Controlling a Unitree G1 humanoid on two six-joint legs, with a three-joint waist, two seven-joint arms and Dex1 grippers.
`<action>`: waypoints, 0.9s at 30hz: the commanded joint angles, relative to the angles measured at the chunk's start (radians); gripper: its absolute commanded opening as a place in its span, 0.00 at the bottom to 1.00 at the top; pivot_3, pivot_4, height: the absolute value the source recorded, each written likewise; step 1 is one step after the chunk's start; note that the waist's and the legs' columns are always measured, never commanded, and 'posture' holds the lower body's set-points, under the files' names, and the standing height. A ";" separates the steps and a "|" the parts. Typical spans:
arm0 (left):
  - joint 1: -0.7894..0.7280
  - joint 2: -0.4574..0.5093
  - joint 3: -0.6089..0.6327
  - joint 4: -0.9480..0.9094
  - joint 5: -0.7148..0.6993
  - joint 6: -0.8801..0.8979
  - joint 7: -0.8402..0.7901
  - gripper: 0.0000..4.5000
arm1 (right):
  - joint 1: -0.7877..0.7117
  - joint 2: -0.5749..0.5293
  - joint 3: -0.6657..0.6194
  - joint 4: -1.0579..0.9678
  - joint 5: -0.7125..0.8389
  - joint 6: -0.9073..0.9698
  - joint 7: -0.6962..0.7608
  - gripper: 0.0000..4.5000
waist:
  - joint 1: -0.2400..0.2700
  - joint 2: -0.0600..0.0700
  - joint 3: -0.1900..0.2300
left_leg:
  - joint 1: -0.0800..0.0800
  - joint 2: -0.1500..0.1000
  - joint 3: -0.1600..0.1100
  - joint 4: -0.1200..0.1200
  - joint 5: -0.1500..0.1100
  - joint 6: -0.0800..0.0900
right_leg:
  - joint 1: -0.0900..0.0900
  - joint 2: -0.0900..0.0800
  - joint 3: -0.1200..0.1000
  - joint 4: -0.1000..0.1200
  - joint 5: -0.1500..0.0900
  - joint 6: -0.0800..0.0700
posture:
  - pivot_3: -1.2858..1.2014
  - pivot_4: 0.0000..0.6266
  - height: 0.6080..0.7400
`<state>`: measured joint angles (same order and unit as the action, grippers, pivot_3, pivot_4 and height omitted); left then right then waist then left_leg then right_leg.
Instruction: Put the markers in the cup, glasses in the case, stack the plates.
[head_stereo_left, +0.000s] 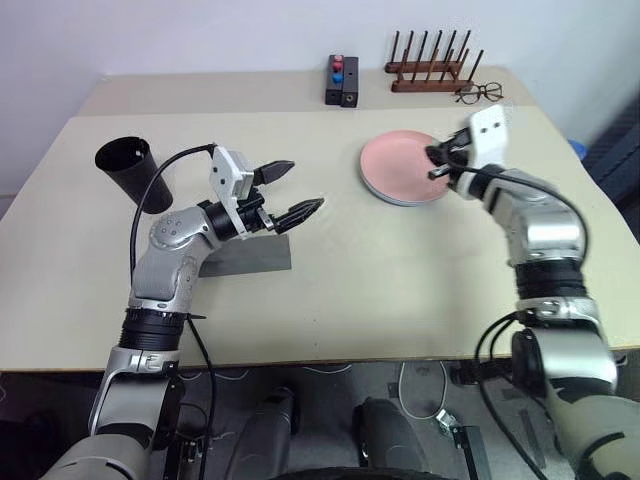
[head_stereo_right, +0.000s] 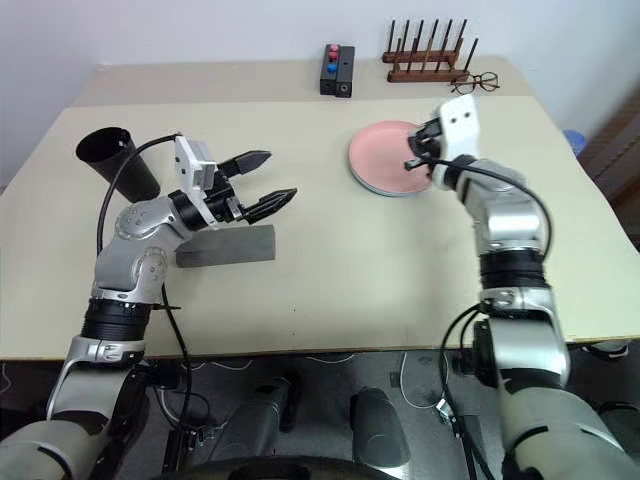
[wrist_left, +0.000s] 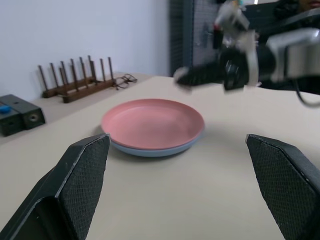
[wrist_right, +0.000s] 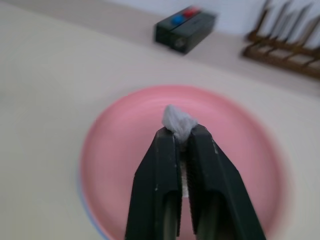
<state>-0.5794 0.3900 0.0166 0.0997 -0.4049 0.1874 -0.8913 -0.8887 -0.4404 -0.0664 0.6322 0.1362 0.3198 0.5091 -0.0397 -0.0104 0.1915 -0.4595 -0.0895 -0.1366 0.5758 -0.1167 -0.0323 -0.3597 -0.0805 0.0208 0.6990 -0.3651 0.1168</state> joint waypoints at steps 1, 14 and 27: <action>0.024 0.009 0.017 -0.065 -0.012 0.000 0.010 1.00 | -0.075 -0.004 -0.014 0.106 -0.027 -0.107 -0.030 0.44 | 0.004 0.000 0.000 | 0.000 0.000 0.000 0.000 0.000 0.000 | 0.000 0.000 0.000 0.000 0.000 0.000 | 0.52 0.24 0.98; 0.170 0.180 0.124 -0.173 -0.150 0.104 -0.110 1.00 | 0.231 -0.119 -0.044 -0.417 0.180 -0.010 0.336 0.89 | -0.002 0.001 0.000 | 0.000 0.001 0.000 -0.001 0.000 0.000 | -0.001 0.000 0.001 0.000 0.000 0.000 | 0.52 0.24 0.98; 0.473 0.381 0.305 -0.225 -0.227 0.057 -0.354 1.00 | 0.720 -0.454 -0.138 -0.887 0.392 0.084 0.687 0.89 | 0.002 0.001 0.000 | 0.000 0.002 0.000 -0.001 -0.003 -0.003 | -0.003 -0.004 0.002 -0.007 -0.004 -0.008 | 0.52 0.24 0.98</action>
<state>-0.1207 0.7580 0.2916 -0.1070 -0.6238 0.2693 -1.2195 -0.1664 -0.8841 -0.1738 -0.2275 0.4981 0.4149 1.1678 -0.0376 -0.0090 0.1913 -0.4601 -0.0871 -0.1365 0.5736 -0.1203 -0.0344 -0.3622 -0.0850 0.0233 0.6886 -0.3685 0.1085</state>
